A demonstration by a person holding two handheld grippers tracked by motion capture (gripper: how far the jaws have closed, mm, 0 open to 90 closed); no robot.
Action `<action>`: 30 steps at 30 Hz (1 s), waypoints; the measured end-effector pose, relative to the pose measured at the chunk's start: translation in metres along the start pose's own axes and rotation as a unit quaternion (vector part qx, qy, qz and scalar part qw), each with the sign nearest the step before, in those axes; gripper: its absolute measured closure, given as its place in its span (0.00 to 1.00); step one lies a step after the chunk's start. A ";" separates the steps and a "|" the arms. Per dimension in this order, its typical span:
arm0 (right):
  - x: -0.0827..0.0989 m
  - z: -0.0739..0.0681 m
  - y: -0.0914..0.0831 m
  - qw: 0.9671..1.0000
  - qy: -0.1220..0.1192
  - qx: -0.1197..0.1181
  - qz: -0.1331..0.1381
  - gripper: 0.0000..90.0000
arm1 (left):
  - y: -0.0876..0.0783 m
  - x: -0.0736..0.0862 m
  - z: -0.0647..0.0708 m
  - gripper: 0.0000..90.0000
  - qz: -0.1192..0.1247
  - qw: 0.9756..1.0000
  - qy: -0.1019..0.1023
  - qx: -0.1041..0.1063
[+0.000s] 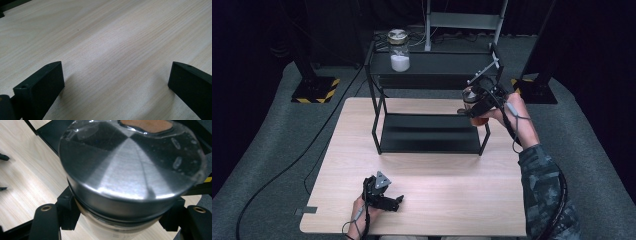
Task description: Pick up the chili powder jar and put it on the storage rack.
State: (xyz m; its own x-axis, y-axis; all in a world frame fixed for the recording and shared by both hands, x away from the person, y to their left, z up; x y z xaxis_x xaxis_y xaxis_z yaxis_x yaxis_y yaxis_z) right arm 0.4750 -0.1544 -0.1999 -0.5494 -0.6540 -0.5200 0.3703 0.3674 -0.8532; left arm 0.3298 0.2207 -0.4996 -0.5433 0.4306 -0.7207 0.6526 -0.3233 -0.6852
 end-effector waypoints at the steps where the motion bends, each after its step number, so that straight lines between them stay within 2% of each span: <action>1: -0.001 0.000 0.000 1.000 0.000 0.001 -0.002 0.34 | 0.000 0.000 0.000 0.00 0.000 1.000 0.000 0.000; 30: -0.043 0.003 -0.030 1.000 -0.006 0.028 0.002 0.34 | 0.000 0.000 0.000 0.00 0.000 1.000 0.000 0.000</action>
State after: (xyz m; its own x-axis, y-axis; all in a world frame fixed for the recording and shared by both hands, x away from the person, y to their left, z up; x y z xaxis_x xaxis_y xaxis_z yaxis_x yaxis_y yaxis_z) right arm 0.4897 -0.1397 -0.1520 -0.5380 -0.6610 -0.5231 0.4148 0.3327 -0.8469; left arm 0.3298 0.2207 -0.4995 -0.5434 0.4310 -0.7204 0.6522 -0.3234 -0.6855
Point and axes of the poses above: each handheld gripper's, and its own axes: y roughly forward along the jaws, x roughly out of its underside, z roughly to its right, the point moved 9 cm from there along y, roughly forward along the jaws, and after that the axes turned 9 degrees about -x, right-handed, at the moved point
